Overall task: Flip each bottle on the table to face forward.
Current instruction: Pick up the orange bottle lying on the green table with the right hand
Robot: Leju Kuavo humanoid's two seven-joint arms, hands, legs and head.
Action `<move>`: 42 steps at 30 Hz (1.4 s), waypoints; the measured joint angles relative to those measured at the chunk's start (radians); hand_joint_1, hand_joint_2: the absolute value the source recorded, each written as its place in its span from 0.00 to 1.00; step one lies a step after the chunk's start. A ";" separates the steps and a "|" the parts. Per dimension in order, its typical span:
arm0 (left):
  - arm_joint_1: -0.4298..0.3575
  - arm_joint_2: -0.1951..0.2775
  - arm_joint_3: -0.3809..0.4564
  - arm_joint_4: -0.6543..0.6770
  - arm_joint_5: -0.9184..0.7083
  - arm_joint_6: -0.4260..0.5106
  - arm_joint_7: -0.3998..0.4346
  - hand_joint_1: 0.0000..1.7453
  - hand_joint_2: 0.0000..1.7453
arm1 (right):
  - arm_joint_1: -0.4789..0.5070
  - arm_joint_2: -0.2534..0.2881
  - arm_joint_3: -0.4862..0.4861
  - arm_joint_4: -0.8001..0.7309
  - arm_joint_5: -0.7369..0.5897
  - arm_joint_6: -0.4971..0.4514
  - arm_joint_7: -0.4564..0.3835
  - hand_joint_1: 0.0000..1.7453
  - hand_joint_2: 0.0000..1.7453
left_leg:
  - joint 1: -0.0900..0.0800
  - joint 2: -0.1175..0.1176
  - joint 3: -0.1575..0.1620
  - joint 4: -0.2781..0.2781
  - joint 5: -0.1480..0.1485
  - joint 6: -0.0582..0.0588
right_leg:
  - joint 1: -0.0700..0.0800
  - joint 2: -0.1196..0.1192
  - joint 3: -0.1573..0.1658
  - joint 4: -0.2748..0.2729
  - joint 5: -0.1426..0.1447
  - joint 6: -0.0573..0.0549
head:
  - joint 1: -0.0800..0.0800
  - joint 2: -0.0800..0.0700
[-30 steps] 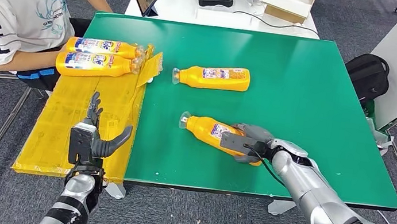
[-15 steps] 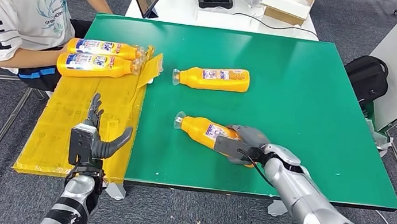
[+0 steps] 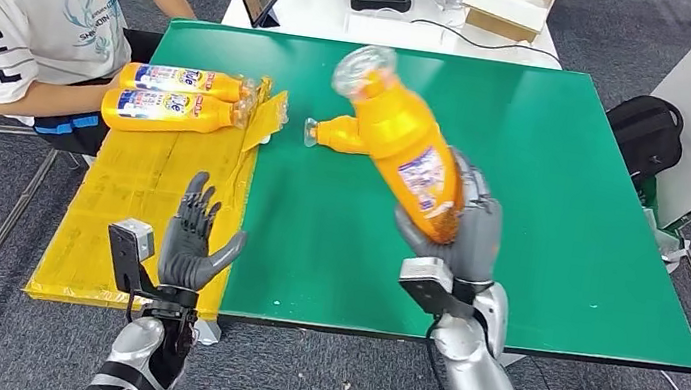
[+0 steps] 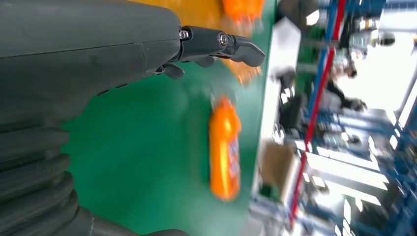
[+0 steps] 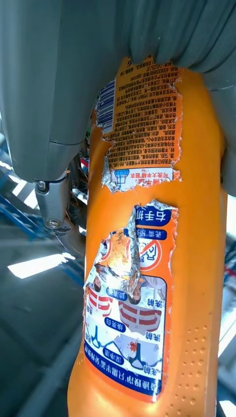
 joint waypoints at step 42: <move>0.013 0.007 -0.180 -0.107 0.045 -0.206 0.058 0.00 1.00 | 0.038 0.153 0.178 0.374 0.049 0.421 -0.073 1.00 1.00 | 0.001 0.001 -0.002 0.000 0.000 0.000 | 0.001 0.000 -0.003 0.001 0.000 0.000 | 0.000 0.000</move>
